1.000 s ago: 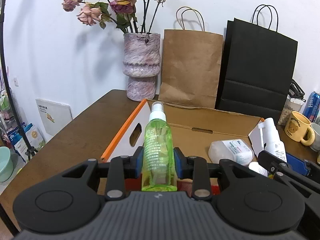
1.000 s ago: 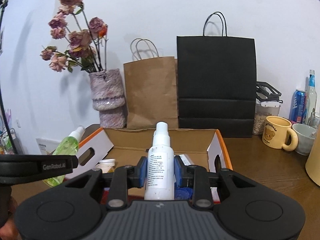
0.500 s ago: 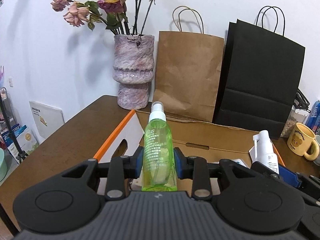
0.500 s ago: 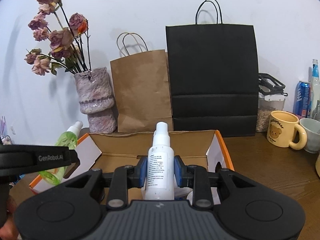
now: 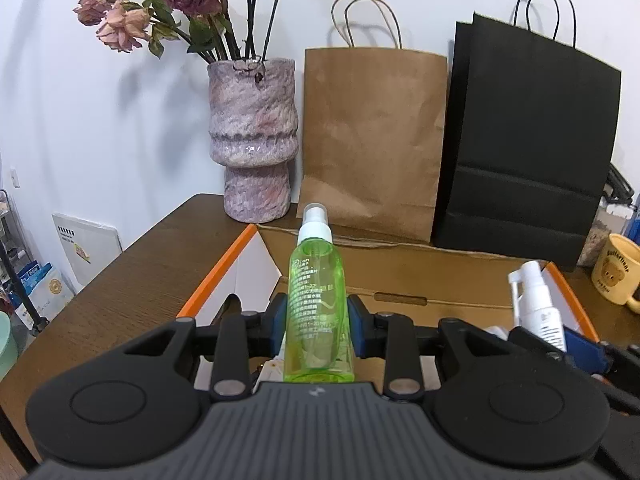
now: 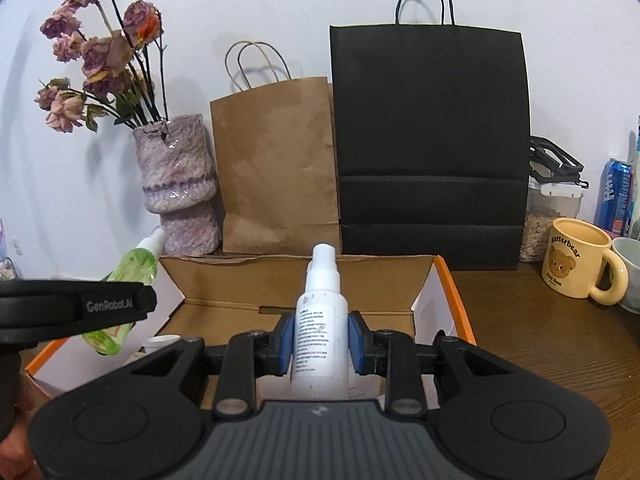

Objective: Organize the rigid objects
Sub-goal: 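Lower and release both spray bottles into the box with both tools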

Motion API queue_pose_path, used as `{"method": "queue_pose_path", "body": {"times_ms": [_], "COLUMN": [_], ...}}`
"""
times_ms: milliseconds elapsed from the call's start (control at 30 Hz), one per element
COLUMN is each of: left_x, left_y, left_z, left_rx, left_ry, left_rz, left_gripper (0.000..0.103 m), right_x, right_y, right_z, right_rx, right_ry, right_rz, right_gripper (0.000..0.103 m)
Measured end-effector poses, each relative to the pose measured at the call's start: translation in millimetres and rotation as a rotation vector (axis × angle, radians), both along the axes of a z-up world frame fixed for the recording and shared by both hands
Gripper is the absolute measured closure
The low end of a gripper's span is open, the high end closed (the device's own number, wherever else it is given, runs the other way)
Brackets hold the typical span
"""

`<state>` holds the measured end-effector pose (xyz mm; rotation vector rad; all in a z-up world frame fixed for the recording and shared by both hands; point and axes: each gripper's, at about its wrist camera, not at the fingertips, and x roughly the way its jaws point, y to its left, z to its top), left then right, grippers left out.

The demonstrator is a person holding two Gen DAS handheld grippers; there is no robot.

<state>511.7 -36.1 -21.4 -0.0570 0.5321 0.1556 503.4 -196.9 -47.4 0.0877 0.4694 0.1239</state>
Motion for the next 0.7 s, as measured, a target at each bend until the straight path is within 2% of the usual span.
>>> {"method": "queue_pose_path", "body": {"times_ms": [133,200,233,267,300,333,400,467,533,700], "left_x": [5.2,4.2,2.8,2.7,1.2,-0.4,-1.7,-2.1,-2.3,-2.8], "left_y": [2.4,3.4,3.6,4.3,4.2,3.2,2.6,3.6,4.7,5.7], "left_z": [-4.0,-3.9,-3.0,-1.9,-1.1,-0.1,1.1,1.3,1.5,1.6], "left_rx": [0.006,0.015,0.021,0.025,0.034,0.05,0.06,0.05,0.047,0.043], "left_ry": [0.015,0.008,0.0,-0.006,-0.017,-0.031,-0.042,-0.042,-0.043,-0.041], "left_rz": [-0.017,-0.017,-0.017,-0.016,-0.009,-0.001,0.0,-0.001,-0.001,0.001], "left_gripper": [0.07,0.065,0.044,0.017,0.009,0.006,0.001,0.0,0.0,0.0], "right_x": [2.2,4.3,5.1,5.5,6.3,6.1,4.6,2.1,0.7,-1.4], "right_y": [-1.4,-2.4,-3.3,-4.3,-5.2,-6.9,-9.6,-9.9,-9.5,-7.0], "right_z": [-2.7,-4.7,-5.6,-6.5,-7.4,-8.2,-8.3,-7.3,-5.9,-4.4], "right_rx": [-0.007,-0.006,-0.004,-0.004,-0.005,-0.004,0.004,-0.002,-0.01,-0.017], "right_ry": [0.017,0.034,0.042,0.046,0.054,0.06,0.05,0.032,0.025,0.02], "right_rz": [0.005,-0.004,-0.009,-0.019,-0.024,-0.032,-0.043,-0.051,-0.053,-0.04], "right_gripper": [0.076,0.074,0.074,0.071,0.057,0.048,0.016,0.005,0.001,0.0]}}
